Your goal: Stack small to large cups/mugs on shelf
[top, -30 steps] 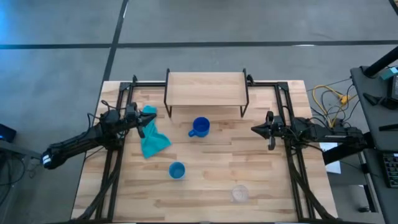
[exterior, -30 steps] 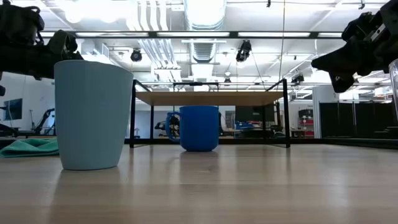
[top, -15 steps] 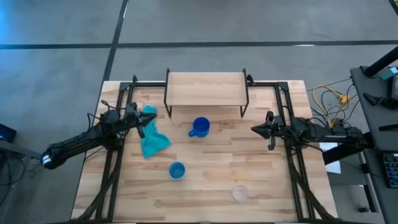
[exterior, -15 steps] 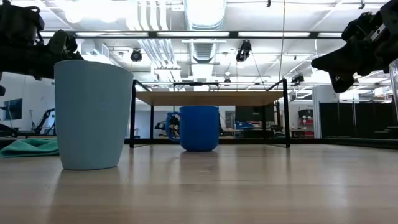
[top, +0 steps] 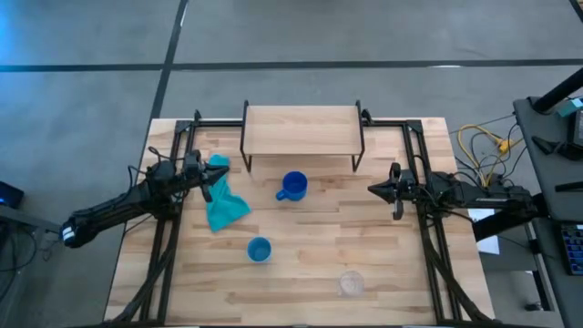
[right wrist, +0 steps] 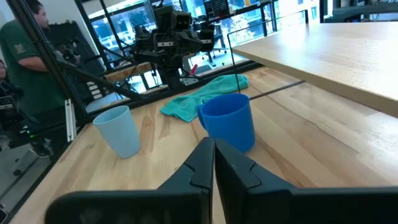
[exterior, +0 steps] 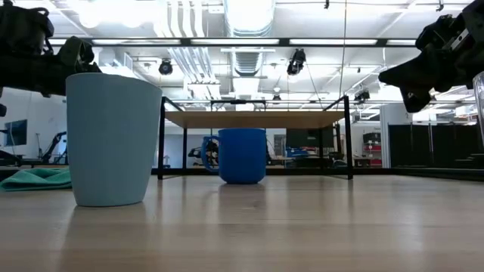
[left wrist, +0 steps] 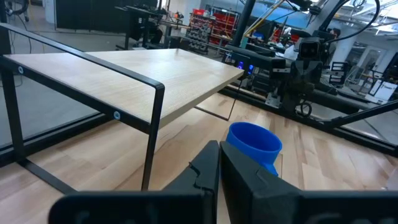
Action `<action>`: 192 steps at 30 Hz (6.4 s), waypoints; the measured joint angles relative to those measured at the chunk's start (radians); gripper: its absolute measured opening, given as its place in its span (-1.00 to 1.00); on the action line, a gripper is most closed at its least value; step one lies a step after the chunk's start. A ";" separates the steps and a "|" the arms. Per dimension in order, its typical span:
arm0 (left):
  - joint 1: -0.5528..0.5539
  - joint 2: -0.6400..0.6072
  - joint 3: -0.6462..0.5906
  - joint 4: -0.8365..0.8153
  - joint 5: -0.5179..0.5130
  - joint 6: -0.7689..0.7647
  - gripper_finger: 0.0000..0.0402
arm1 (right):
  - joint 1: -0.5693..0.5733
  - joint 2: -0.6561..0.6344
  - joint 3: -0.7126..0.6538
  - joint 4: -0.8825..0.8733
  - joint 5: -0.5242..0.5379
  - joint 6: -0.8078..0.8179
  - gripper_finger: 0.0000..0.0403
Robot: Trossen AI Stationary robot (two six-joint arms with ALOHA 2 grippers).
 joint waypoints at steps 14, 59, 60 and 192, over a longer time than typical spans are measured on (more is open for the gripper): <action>0.000 0.000 0.000 0.000 0.000 0.000 -1.00 | 0.000 0.000 0.000 0.000 0.000 0.000 -0.96; -0.001 0.000 0.030 0.212 0.012 0.008 -1.00 | 0.000 0.000 0.000 0.000 0.001 -0.074 -0.96; -0.001 0.001 0.038 0.213 0.023 -0.028 -1.00 | 0.000 0.000 0.000 0.000 0.001 -0.073 -0.96; -0.556 1.420 1.132 -0.760 0.346 -0.061 -0.49 | 0.000 0.208 0.000 0.357 0.086 0.184 -0.96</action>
